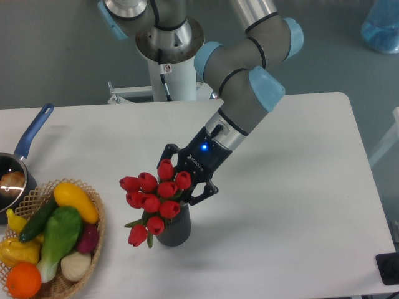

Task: Pick up the flowers from the vase
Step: 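Close the gripper on the tulip stems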

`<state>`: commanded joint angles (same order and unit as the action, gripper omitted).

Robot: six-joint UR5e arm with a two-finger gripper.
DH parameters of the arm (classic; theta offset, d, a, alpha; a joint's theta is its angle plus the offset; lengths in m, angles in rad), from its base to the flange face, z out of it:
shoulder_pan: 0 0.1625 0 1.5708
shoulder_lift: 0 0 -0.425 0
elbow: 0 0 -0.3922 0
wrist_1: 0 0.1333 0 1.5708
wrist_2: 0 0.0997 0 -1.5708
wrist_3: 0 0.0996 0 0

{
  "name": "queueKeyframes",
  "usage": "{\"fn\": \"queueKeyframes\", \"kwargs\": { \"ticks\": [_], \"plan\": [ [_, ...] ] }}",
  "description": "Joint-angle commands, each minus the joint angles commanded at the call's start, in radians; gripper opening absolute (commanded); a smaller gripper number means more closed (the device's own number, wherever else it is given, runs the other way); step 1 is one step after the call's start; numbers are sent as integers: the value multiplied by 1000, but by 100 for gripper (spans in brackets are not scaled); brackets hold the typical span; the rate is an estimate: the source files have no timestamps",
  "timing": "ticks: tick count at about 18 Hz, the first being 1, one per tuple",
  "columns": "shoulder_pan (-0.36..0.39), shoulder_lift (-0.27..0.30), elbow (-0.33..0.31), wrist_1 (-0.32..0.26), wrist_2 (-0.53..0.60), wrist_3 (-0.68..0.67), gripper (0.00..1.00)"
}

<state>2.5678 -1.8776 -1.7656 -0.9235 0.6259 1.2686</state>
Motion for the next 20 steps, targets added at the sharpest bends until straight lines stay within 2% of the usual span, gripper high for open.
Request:
{"fn": "queueKeyframes", "kwargs": {
  "ticks": [5, 9, 13, 15, 20],
  "plan": [
    [17, 0, -2, 0, -21, -2, 44],
    [32, 0, -8, 0, -135, -3, 43],
    [37, 2, -9, -2, -141, -5, 43],
    [37, 2, -14, -3, -140, -5, 35],
    [34, 3, -15, -2, -141, -3, 34]
  ]
}}
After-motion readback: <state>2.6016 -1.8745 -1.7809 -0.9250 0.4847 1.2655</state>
